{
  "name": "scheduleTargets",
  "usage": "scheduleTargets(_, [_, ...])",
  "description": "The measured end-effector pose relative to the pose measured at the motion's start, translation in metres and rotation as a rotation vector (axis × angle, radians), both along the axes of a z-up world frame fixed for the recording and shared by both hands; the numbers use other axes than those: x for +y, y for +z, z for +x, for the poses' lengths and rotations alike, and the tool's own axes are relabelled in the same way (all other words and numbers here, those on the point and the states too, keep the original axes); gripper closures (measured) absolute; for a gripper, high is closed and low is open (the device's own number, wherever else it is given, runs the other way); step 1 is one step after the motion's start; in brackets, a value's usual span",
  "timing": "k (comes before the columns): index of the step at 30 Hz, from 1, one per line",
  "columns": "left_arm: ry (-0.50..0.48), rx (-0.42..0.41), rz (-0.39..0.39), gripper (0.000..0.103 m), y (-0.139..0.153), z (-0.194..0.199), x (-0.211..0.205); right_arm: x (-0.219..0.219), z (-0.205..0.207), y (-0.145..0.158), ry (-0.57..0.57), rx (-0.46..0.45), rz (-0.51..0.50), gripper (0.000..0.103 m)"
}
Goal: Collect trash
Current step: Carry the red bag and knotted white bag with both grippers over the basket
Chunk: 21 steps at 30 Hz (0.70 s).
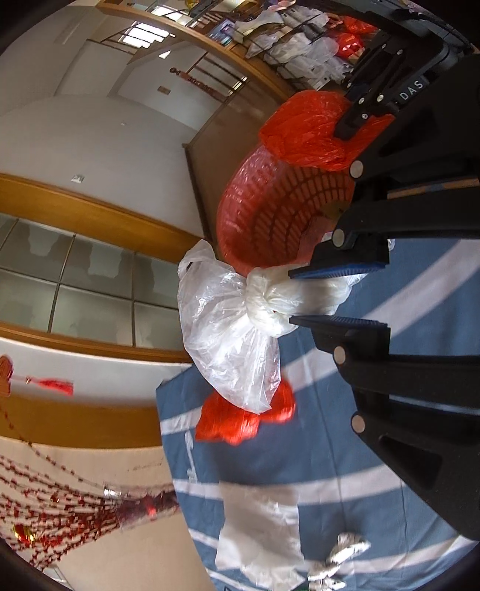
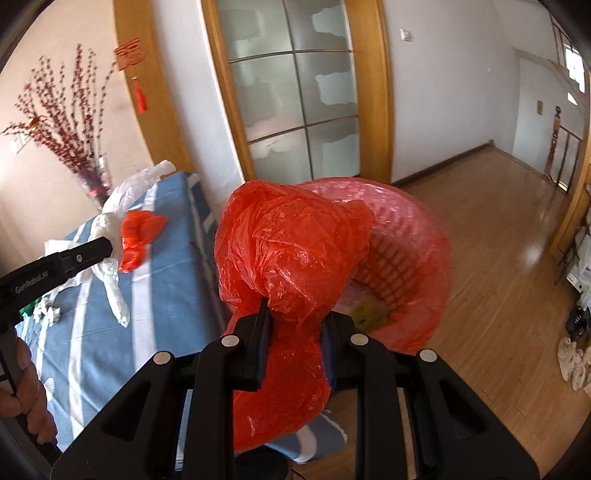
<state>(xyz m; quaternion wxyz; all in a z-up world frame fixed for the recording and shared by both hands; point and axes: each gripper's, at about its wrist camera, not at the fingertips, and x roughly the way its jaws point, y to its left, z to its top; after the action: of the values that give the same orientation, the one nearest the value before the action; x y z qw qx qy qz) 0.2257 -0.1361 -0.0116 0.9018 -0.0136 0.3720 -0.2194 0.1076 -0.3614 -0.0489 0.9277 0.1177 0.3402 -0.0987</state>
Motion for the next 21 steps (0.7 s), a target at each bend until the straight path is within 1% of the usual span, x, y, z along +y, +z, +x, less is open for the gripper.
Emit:
scheduleTargets(4, [-0.023, 0.028, -0.006, 0.084, -0.008, 0.005, -0.018, -0.014, -0.001, -0.004, -0.025, 0.003, 0.002, 0.079])
scheduleTargets(21, [-0.133, 0.084, -0.012, 0.084, -0.032, 0.018, -0.083, -0.05, 0.013, -0.014, -0.078, 0.007, 0.043, 0.079])
